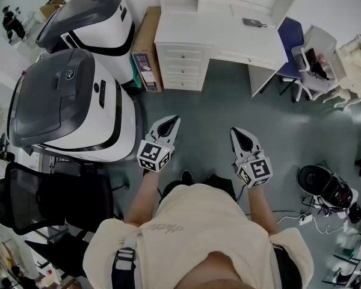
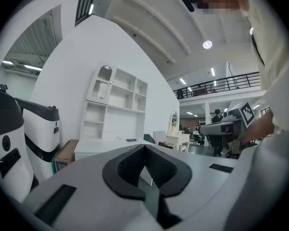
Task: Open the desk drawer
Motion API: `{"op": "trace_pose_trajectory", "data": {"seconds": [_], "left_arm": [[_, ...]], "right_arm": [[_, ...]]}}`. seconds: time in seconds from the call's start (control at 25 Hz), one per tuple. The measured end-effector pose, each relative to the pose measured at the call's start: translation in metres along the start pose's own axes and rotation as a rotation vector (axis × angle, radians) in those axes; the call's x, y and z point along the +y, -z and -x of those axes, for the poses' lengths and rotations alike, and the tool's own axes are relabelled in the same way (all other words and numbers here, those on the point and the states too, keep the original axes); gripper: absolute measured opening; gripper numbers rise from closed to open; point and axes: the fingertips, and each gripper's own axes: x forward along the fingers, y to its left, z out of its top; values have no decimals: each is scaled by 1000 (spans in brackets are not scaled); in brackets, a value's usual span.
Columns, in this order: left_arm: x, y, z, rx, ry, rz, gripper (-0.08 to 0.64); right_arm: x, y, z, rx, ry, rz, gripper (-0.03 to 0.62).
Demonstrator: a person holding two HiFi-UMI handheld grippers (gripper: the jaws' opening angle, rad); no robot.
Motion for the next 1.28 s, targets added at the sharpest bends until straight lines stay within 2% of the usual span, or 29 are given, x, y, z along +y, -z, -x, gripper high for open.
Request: {"op": "trace_pose_trajectory", "data": {"seconds": [0.24, 0.4, 0.64, 0.8, 1.12, 1.28], "left_arm": [[2, 6, -7, 23, 10, -5, 4], [8, 10, -13, 4, 20, 49, 4], [9, 21, -36, 25, 43, 60, 4], [2, 17, -67, 4, 70, 84, 3], [9, -8, -150, 66, 67, -18, 4], [19, -15, -178, 86, 39, -56, 4]], "right_arm": [[-4, -1, -10, 5, -9, 15, -2], [-9, 3, -15, 29, -14, 8, -2], [-25, 26, -23, 75, -31, -12, -2], [-60, 41, -34, 94, -36, -43, -2], [-153, 32, -73, 26, -58, -126, -2], [-188, 28, -97, 8, -66, -105, -2]]}}
